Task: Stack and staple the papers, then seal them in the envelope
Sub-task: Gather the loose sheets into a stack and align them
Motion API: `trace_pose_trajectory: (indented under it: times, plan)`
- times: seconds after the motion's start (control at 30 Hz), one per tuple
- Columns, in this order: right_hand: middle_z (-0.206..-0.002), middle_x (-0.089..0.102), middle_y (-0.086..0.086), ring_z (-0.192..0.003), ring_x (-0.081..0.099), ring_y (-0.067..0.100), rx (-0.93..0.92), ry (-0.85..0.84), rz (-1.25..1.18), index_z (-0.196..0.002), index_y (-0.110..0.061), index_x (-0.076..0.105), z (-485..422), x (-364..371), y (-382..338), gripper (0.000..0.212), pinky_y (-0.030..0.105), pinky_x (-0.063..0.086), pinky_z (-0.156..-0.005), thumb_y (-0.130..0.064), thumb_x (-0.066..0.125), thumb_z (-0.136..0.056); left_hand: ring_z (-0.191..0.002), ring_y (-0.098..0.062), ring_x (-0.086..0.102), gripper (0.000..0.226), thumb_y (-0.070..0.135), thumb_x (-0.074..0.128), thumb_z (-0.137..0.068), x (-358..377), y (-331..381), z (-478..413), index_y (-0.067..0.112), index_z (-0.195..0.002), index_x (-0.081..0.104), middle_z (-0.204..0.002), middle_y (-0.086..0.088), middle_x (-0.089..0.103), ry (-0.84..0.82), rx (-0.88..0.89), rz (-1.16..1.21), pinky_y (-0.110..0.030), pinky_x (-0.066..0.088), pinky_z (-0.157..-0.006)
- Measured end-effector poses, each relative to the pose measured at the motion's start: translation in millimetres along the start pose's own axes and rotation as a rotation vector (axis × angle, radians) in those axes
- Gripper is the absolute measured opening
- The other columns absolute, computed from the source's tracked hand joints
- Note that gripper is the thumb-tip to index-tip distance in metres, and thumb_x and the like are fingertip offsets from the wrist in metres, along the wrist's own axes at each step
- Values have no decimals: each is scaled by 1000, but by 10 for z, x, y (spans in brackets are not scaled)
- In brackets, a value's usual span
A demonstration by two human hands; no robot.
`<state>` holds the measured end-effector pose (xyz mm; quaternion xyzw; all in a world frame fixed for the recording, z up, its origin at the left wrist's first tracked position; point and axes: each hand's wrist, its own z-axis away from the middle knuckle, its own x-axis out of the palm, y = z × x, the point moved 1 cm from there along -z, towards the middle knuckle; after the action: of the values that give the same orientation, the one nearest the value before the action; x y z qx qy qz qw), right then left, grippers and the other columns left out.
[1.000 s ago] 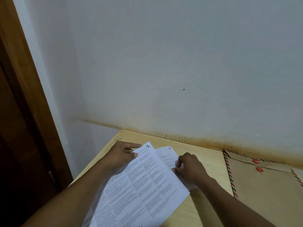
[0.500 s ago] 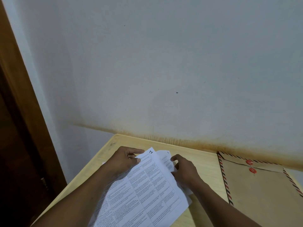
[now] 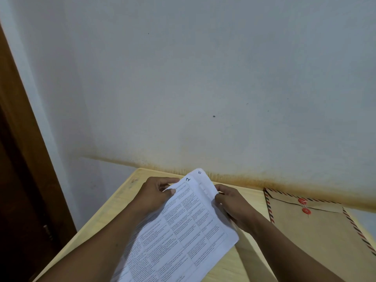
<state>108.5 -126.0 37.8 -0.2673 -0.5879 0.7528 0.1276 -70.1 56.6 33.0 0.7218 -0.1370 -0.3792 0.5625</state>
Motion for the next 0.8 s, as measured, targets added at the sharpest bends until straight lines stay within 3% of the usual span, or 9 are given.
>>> trace_pose_trajectory:
  times: [0.1, 0.2, 0.3, 0.37, 0.5, 0.73, 0.8]
  plan:
    - [-97, 75, 16, -77, 70, 26, -6, -7, 58, -96, -4, 67, 28, 27, -60, 28, 38, 51, -72, -14, 44, -83, -105, -8, 72, 48, 13, 73, -92, 32, 34, -28, 60, -94, 74, -105, 18, 78, -8, 30, -9, -40, 55, -103]
    - [-103, 71, 23, -76, 67, 26, -59, -9, 90, -98, 5, 61, 47, 16, -78, 37, 35, 48, -71, -29, 48, -91, -101, -10, 74, 42, 13, 72, -92, 48, 43, -48, 54, -102, 76, -102, 13, 79, -2, 45, -27, -42, 57, -100]
    - [-95, 78, 9, -86, 75, 29, -121, -31, 102, -97, -7, 72, 79, 38, -98, 35, 39, 57, -77, -39, 57, -97, -98, -13, 74, 34, 16, 72, -92, 61, 43, -67, 42, -115, 76, -99, 10, 80, 4, 60, -39, -45, 58, -97]
    - [-97, 78, 1, -88, 76, 22, -166, -34, 207, -101, -17, 73, 66, 60, -75, 20, 44, 59, -84, -29, 59, -97, -98, -15, 74, 34, 19, 72, -91, 77, 50, -70, 44, -115, 75, -100, 8, 79, 7, 67, -58, -45, 58, -97]
    - [-99, 77, -6, -90, 74, 11, -174, -6, 286, -104, -21, 73, 40, 75, -59, 19, 43, 59, -90, -19, 55, -99, -101, -14, 71, 35, 22, 74, -90, 121, 51, -79, 48, -113, 75, -103, 9, 78, 24, 73, -74, -41, 56, -98]
    - [-98, 77, -4, -92, 73, 13, -183, -6, 320, -100, -19, 72, 32, 102, -53, 21, 45, 58, -91, -18, 52, -98, -87, -16, 65, 32, 21, 73, -92, 137, 41, -53, 43, -115, 75, -105, 15, 72, 30, 32, -51, -28, 54, -81]
    - [-99, 77, -4, -93, 74, 14, -170, -23, 310, -100, -18, 73, 17, 103, -43, 22, 46, 57, -92, -17, 50, -98, -91, -15, 64, 31, 23, 74, -92, 134, 42, -39, 44, -115, 74, -112, 22, 66, 38, 25, -57, -22, 49, -77]
